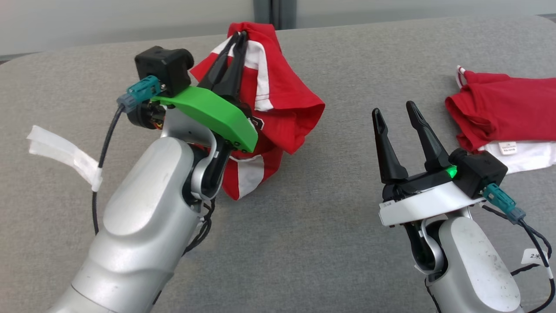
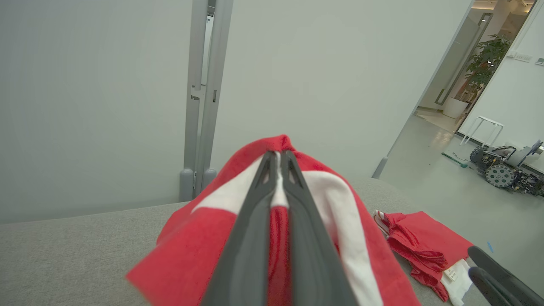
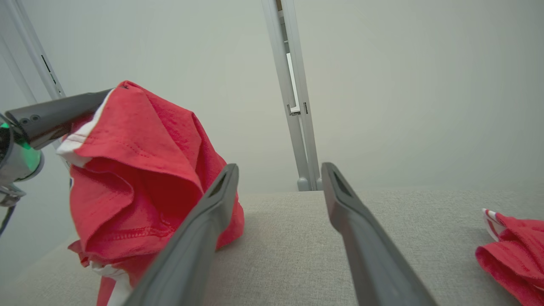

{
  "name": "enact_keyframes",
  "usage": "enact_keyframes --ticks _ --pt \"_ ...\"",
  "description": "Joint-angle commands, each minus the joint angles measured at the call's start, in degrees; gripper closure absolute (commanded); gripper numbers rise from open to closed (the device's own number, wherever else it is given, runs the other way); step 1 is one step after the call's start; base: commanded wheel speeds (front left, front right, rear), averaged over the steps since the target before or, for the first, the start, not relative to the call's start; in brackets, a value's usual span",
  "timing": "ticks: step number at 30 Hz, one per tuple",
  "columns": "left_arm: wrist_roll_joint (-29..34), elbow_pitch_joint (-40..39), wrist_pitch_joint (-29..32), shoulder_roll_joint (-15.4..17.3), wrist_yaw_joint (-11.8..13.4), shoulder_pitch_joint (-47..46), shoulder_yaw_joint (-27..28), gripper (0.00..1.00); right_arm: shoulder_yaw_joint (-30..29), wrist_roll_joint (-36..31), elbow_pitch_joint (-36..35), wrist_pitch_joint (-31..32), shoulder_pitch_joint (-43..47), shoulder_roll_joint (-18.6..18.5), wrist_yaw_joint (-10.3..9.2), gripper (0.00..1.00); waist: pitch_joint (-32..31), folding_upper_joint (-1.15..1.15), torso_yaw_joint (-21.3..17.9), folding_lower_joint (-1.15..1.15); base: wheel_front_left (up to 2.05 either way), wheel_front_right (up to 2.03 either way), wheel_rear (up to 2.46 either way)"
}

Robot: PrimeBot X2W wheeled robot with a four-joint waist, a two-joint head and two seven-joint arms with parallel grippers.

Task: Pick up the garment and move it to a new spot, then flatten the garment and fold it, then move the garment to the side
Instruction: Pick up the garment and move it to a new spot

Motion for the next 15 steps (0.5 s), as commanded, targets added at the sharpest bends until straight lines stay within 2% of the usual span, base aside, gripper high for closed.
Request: enact_keyframes --ticks 1,7,8,9,10,15 --pt "0.8 0.0 -0.4 -0.3 0.6 -0.1 -0.4 1.0 0.0 0.5 -0.3 -0.2 -0.2 -0.1 0.0 0.0 0.5 0.0 -3.5 0.0 0.0 0.0 0.0" --pt "2.1 3.8 -1.2 -2.3 1.2 -2.3 -2.1 1.0 0.7 1.4 -0.5 -0.2 -0.1 -0.1 0.0 0.0 1.8 0.0 -7.5 0.0 0.0 0.0 0.0" --pt "2.2 5.1 -1.3 -2.5 1.1 -2.7 -2.5 0.65 0.7 1.6 -0.5 -0.2 -0.1 -0.1 0.0 0.0 2.0 0.0 -8.0 0.0 0.0 0.0 0.0" --pt "2.6 6.1 -1.6 -2.6 1.2 -3.0 -2.7 0.43 0.8 1.8 -0.5 -0.2 -0.2 -0.1 0.0 0.0 2.1 0.0 -8.4 0.0 0.0 0.0 0.0" --pt "3.3 7.5 -2.0 -2.6 1.4 -3.7 -3.2 0.0 0.9 1.9 -0.6 -0.2 -0.2 -0.1 0.0 0.0 2.2 0.0 -8.8 0.0 0.0 0.0 0.0" --pt "4.4 12.2 -5.0 -2.7 0.9 -4.2 -3.6 0.0 0.6 2.2 -0.7 -0.2 -0.1 -0.1 0.0 0.0 2.5 0.0 -9.4 0.0 0.0 0.0 0.0"
